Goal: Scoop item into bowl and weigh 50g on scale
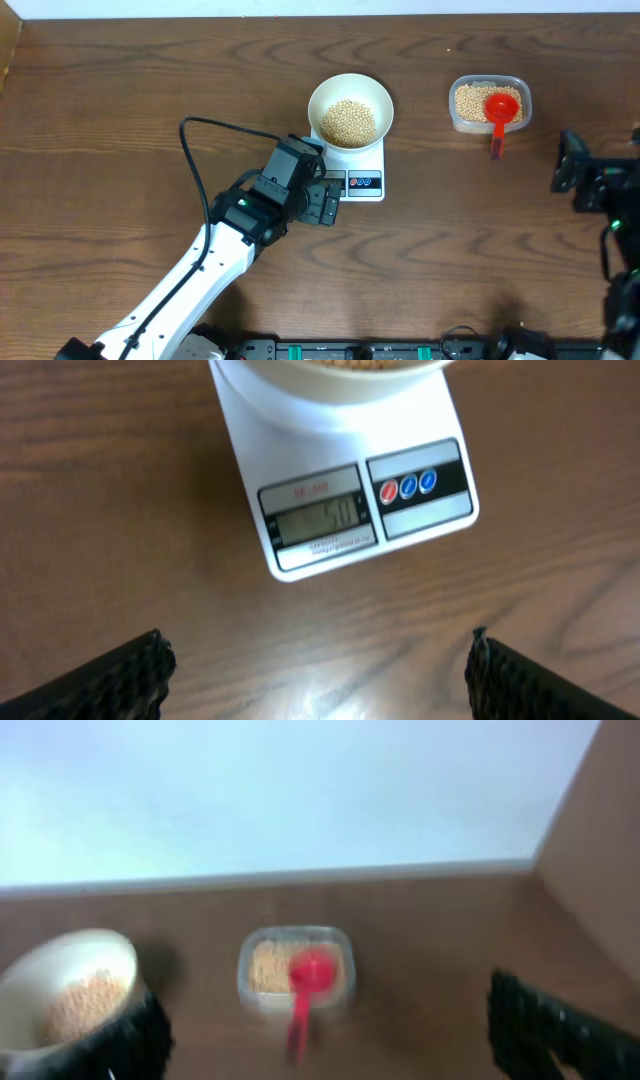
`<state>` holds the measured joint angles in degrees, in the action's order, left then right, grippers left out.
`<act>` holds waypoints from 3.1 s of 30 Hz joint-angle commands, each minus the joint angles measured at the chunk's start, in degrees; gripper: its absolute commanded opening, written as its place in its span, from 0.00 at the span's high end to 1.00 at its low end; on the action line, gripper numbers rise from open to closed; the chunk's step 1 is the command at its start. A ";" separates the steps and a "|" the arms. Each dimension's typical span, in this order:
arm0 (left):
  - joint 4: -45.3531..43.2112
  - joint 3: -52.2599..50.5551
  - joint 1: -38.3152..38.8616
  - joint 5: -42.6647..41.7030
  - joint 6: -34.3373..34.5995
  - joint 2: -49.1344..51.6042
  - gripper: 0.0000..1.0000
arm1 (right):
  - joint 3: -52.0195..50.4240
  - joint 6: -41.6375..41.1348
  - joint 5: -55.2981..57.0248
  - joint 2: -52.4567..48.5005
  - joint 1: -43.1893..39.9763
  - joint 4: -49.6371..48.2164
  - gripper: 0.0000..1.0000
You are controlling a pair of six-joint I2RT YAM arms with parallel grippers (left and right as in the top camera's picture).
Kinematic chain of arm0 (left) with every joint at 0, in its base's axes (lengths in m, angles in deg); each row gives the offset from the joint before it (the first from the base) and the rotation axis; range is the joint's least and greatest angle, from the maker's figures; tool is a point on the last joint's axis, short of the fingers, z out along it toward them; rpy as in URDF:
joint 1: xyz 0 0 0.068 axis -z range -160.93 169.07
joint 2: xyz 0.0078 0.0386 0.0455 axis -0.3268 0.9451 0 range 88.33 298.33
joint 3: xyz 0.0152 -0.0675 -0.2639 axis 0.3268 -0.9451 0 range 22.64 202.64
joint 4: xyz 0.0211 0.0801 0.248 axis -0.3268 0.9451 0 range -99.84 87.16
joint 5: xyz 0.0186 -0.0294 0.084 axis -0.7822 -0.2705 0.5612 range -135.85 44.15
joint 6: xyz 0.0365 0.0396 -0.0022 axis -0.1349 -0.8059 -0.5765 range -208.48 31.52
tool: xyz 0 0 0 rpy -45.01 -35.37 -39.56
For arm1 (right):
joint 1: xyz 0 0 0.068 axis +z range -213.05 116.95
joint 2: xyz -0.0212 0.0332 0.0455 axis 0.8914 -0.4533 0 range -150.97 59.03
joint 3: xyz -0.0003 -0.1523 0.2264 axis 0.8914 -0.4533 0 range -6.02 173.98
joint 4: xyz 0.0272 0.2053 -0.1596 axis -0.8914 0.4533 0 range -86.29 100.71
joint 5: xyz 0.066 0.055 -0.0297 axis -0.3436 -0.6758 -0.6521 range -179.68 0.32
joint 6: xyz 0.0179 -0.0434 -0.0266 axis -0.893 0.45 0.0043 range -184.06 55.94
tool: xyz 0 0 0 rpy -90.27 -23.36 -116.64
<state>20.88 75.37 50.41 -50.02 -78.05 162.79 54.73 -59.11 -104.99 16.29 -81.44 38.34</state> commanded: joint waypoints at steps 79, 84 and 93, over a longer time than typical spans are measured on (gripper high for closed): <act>0.07 0.04 -0.39 0.31 -0.57 -0.79 0.05 | -60.43 -1.68 -1.31 42.47 7.96 -31.61 0.01; 0.04 0.04 -1.55 0.35 -0.57 -3.08 0.16 | -60.43 -1.68 -1.31 42.47 7.96 -31.61 0.01; 6.58 -0.02 -13.73 0.28 -0.11 -16.04 0.02 | -60.43 -1.68 -1.31 42.47 7.96 -31.61 0.01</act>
<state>25.49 75.37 40.70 -50.21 -78.07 150.94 -5.50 -60.09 -106.19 58.21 -73.99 6.52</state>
